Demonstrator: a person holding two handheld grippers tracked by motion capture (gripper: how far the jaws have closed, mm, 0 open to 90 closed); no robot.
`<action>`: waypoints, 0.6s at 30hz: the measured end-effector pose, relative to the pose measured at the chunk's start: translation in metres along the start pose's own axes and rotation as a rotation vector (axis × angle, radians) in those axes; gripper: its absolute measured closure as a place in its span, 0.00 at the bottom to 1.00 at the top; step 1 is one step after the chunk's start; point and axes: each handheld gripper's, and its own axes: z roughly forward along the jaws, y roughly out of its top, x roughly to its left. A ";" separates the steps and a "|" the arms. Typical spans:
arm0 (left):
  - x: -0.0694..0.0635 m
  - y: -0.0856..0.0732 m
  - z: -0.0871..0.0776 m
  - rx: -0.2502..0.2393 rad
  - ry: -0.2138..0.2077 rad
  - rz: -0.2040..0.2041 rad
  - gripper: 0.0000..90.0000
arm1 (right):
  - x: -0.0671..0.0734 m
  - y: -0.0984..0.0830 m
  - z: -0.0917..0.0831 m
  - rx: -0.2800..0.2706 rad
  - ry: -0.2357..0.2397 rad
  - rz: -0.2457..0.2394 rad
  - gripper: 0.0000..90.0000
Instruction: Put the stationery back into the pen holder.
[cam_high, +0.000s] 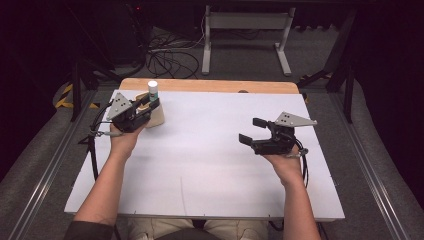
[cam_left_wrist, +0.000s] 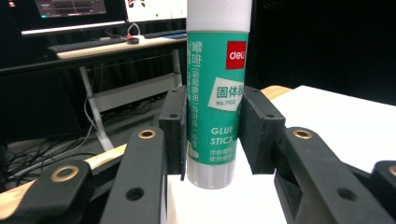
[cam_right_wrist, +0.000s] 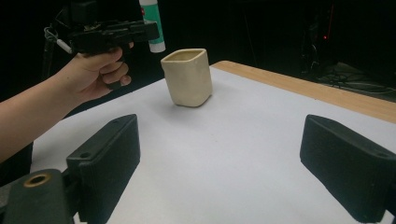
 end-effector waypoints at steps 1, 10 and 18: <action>0.002 0.000 -0.001 -0.001 0.001 -0.003 0.73 | 0.000 0.000 0.000 -0.001 0.000 0.000 0.14; 0.017 -0.004 -0.002 -0.019 0.056 -0.026 0.73 | 0.000 0.000 0.000 0.000 -0.001 -0.001 0.14; 0.028 -0.011 0.004 -0.040 0.112 -0.053 0.73 | 0.000 0.000 0.000 -0.002 0.001 -0.002 0.14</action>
